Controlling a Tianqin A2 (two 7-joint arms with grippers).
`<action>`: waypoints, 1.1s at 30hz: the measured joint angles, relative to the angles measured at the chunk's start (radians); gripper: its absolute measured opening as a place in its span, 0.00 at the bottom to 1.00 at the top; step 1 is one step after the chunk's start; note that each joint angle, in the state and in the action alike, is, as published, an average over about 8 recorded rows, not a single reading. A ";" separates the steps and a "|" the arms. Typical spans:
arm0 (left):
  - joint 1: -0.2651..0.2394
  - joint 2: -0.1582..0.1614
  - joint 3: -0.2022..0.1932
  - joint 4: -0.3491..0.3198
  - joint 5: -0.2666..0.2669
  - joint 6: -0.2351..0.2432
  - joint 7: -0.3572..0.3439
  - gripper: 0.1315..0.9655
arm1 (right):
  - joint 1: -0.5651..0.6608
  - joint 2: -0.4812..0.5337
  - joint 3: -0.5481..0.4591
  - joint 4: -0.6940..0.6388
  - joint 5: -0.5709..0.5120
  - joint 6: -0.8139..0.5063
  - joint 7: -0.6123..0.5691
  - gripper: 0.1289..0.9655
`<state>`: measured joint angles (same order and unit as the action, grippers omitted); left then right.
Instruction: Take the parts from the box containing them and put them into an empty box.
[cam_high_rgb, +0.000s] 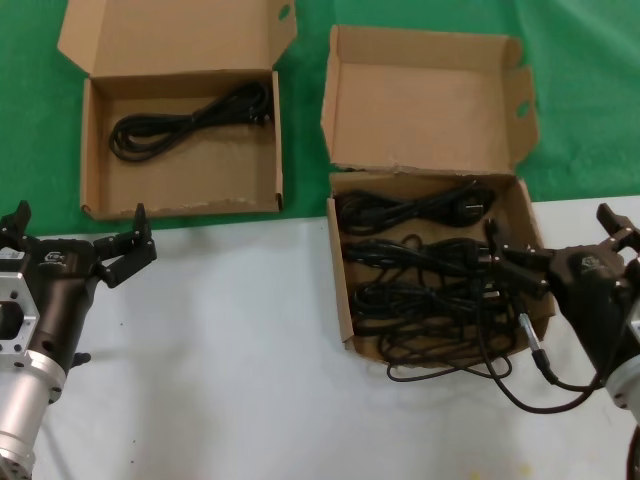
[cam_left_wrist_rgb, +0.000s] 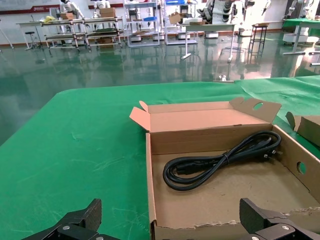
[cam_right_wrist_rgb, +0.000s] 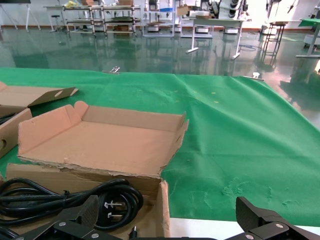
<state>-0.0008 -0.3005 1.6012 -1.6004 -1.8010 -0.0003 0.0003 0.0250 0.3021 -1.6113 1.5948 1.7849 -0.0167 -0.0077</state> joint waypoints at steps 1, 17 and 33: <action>0.000 0.000 0.000 0.000 0.000 0.000 0.000 1.00 | 0.000 0.000 0.000 0.000 0.000 0.000 0.000 1.00; 0.000 0.000 0.000 0.000 0.000 0.000 0.000 1.00 | 0.000 0.000 0.000 0.000 0.000 0.000 0.000 1.00; 0.000 0.000 0.000 0.000 0.000 0.000 0.000 1.00 | 0.000 0.000 0.000 0.000 0.000 0.000 0.000 1.00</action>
<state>-0.0008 -0.3005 1.6012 -1.6004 -1.8010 -0.0003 0.0003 0.0250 0.3021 -1.6113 1.5948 1.7849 -0.0167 -0.0077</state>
